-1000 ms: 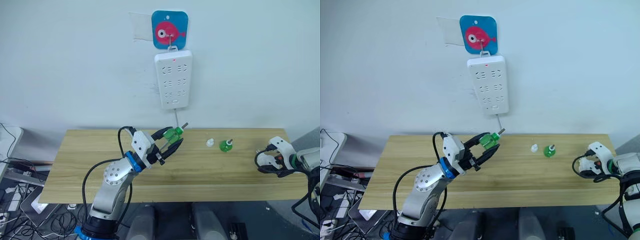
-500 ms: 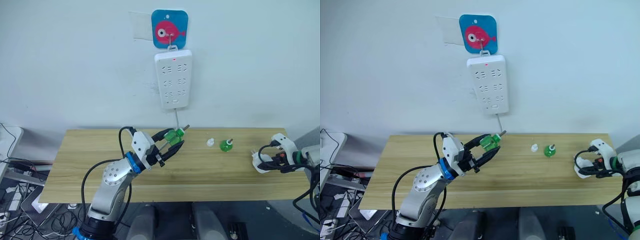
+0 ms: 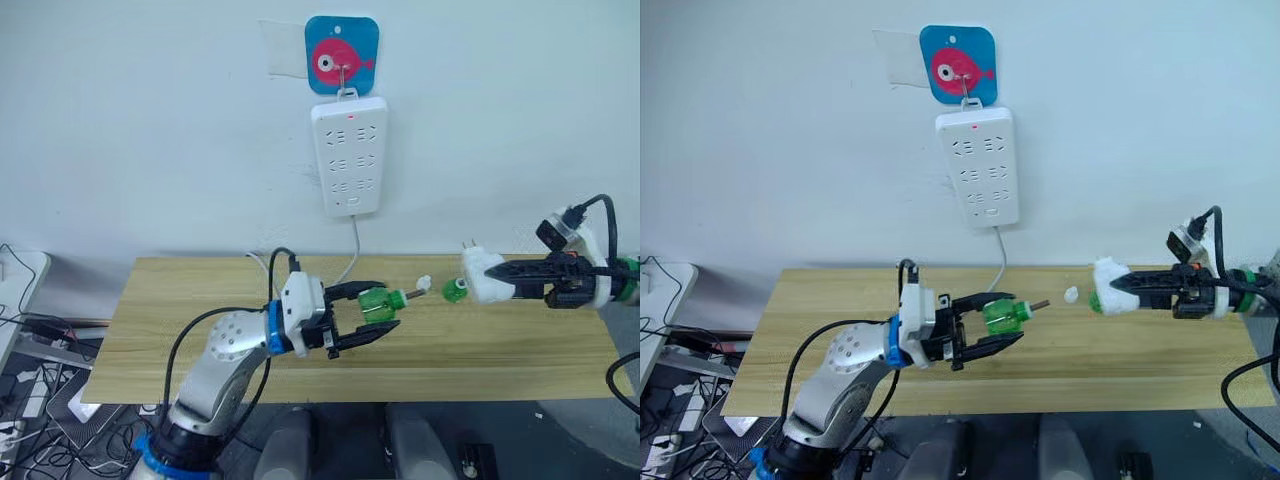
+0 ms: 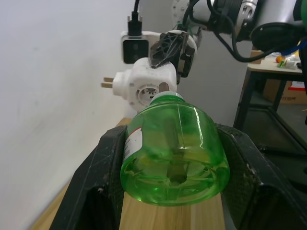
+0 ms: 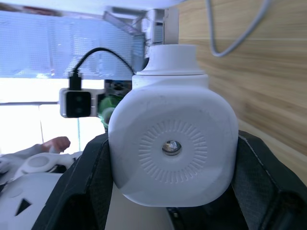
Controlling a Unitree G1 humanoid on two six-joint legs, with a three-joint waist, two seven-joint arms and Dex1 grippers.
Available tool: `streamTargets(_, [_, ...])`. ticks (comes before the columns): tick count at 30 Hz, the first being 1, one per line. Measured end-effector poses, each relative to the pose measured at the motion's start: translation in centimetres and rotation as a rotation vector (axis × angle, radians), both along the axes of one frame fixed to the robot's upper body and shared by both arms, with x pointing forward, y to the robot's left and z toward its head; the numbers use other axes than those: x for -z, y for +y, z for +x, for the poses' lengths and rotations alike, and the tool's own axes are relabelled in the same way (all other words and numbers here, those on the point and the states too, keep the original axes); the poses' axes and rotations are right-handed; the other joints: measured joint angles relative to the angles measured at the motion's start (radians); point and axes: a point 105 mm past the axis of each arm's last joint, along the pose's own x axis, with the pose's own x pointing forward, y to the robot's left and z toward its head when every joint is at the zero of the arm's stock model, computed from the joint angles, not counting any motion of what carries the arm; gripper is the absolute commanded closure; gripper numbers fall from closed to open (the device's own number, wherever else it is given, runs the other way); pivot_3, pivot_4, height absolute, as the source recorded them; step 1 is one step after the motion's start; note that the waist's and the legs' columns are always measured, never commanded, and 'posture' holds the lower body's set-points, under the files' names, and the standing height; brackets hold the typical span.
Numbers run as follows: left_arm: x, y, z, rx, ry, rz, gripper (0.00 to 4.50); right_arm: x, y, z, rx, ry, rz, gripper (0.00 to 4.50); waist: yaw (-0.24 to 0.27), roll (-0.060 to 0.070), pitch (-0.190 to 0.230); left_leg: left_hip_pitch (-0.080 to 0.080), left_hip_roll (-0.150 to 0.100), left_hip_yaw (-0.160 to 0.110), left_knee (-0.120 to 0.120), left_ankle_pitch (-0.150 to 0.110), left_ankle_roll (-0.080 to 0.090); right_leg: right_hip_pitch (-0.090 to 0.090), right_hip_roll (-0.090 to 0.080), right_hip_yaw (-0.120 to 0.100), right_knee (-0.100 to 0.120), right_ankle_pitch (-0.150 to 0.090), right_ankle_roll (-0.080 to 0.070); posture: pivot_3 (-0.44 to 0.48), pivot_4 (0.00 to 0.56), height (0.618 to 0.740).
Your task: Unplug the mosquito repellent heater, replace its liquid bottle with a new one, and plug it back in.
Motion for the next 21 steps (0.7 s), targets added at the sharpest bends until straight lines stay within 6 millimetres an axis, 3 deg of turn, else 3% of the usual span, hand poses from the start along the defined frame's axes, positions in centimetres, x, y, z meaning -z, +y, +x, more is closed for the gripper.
streamTargets(7, [0.3, -0.4, 1.2, -0.016, -0.004, 0.007, 2.24, -0.9, 2.0, -0.5, -0.062, -0.021, 0.059, 1.54, -0.002, -0.003, 0.003, -0.001, 0.001, 0.001, 0.000, -0.001, 0.001, -0.001, 0.000, 0.000, -0.001, 0.000, 0.000, -0.031, 0.263, 0.740])
streamTargets(21, [0.1, -1.6, 1.1, 0.002, -0.014, -0.020, 2.24, -1.3, 3.6, -0.7, -0.078, -0.041, 0.063, 1.54, -0.001, -0.006, 0.004, -0.001, 0.001, 0.001, 0.000, -0.001, 0.001, -0.001, 0.000, 0.000, 0.000, 0.000, 0.000, -0.032, 0.268, 0.740])
